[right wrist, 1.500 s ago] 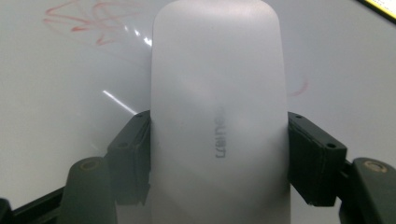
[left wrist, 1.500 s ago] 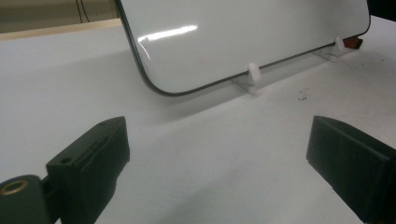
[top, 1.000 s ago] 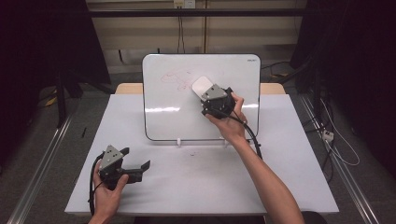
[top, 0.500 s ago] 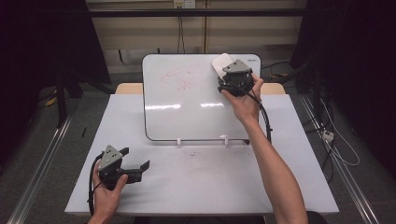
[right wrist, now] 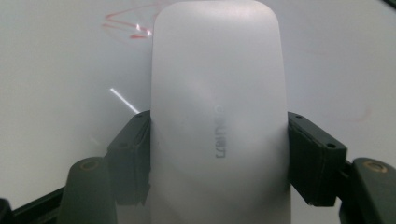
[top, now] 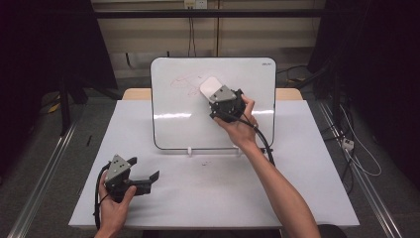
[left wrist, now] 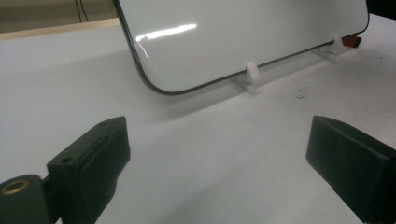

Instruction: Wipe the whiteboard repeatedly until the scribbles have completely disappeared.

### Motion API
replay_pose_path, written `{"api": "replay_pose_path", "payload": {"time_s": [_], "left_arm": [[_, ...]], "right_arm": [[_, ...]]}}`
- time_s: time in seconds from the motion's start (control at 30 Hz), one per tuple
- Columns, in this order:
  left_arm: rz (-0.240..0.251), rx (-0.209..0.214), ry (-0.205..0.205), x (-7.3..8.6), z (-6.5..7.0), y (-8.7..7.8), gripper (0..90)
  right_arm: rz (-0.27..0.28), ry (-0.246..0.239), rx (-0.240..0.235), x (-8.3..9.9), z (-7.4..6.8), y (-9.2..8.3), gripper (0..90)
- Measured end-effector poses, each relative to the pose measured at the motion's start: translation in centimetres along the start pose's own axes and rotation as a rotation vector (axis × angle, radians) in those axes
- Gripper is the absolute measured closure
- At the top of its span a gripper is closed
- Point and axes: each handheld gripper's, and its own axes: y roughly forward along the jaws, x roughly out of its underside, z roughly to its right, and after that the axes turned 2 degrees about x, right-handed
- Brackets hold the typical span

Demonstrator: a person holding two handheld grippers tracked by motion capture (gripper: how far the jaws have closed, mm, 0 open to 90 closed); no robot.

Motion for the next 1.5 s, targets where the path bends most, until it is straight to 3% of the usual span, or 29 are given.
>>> {"api": "replay_pose_path", "payload": {"time_s": [0.17,0.27,0.37,0.53,0.73,0.77,0.87,0.97,1.07,1.37,1.5], "left_arm": [[-0.003,-0.003,-0.003,0.1,-0.2,0.1,6.1],[0.004,-0.004,-0.009,0.1,-0.1,0.1,6.1],[0.003,-0.003,-0.009,0.1,-0.1,0.0,6.1],[-0.004,-0.001,0.003,0.1,-0.2,-0.1,6.1],[0.001,-0.003,-0.005,0.2,-0.2,0.0,6.1],[0.001,-0.003,-0.006,0.1,-0.2,0.0,6.1],[-0.001,-0.006,-0.004,0.1,-0.2,0.1,6.1],[-0.001,-0.003,-0.008,0.1,-0.1,0.3,6.1],[-0.005,-0.002,0.006,0.0,0.0,0.3,6.1],[-0.009,0.003,0.005,0.1,-0.1,0.1,6.0],[0.003,0.004,-0.008,0.1,-0.1,0.1,6.0]], "right_arm": [[0.005,-0.048,-0.014,0.5,-1.7,-0.4,31.7],[0.005,-0.038,-0.036,0.5,-1.2,-0.3,31.7],[-0.001,-0.027,-0.027,0.4,-0.4,-0.2,31.7],[-0.014,0.059,0.022,0.1,3.1,-0.1,31.7],[-0.051,0.174,0.129,1.3,8.1,-0.8,31.7],[-0.059,0.187,0.154,1.6,8.7,-1.0,31.7],[-0.079,0.235,0.166,2.2,10.0,-1.5,31.7],[-0.093,0.229,0.184,1.9,9.6,-1.5,31.7],[-0.097,0.229,0.154,1.5,8.6,-1.1,31.7],[-0.075,0.159,0.086,-0.6,3.6,0.0,31.7],[-0.045,0.103,0.053,-1.5,0.9,0.5,31.7]]}}
